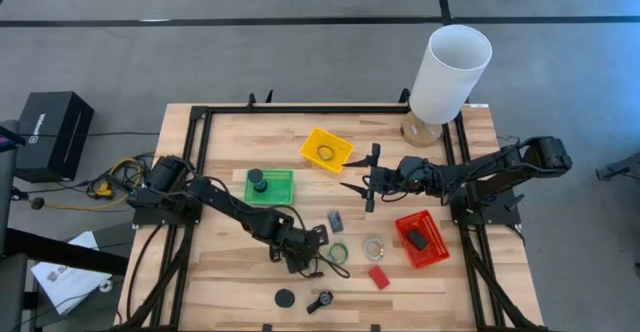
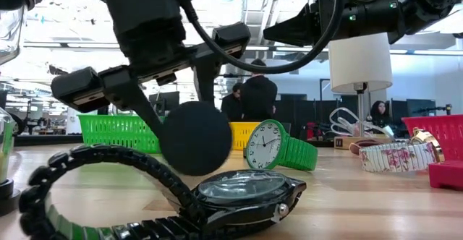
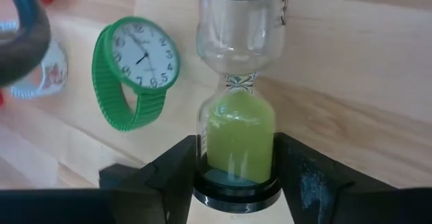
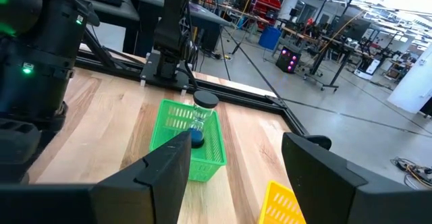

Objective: Pick & Place Office items
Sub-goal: Put the top green hourglass into the green basket

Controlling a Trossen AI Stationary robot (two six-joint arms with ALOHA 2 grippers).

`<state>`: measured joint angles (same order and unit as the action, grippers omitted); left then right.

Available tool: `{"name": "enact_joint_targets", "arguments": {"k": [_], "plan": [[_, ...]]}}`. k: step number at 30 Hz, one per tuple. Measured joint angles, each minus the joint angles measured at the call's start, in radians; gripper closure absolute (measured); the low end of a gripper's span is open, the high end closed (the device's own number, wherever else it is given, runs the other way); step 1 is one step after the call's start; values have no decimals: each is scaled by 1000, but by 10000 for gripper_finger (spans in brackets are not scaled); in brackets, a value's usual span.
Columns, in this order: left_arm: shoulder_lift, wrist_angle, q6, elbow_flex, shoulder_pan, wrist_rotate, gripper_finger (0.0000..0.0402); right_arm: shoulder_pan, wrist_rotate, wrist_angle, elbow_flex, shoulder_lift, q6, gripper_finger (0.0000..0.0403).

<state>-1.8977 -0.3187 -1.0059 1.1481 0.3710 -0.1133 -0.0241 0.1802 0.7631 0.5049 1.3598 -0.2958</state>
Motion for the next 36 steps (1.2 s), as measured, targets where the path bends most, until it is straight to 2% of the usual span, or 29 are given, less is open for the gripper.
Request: {"name": "enact_joint_targets", "arguments": {"k": [12,16,19,23,29,36], "plan": [[3,14,254,0,-10,15,224,0,4,1,5,0,-44,179],[14,11,290,-1,-14,20,224,0,7,0,5,0,-44,179],[48,18,308,-12,-28,44,224,-3,55,0,5,0,-48,179],[130,21,360,-62,-66,82,224,-16,136,-5,6,0,-79,179],[344,93,466,-193,-144,96,225,-22,146,-8,6,0,-82,179],[623,333,618,-435,-222,92,225,-21,148,-3,6,0,-80,179]]}}
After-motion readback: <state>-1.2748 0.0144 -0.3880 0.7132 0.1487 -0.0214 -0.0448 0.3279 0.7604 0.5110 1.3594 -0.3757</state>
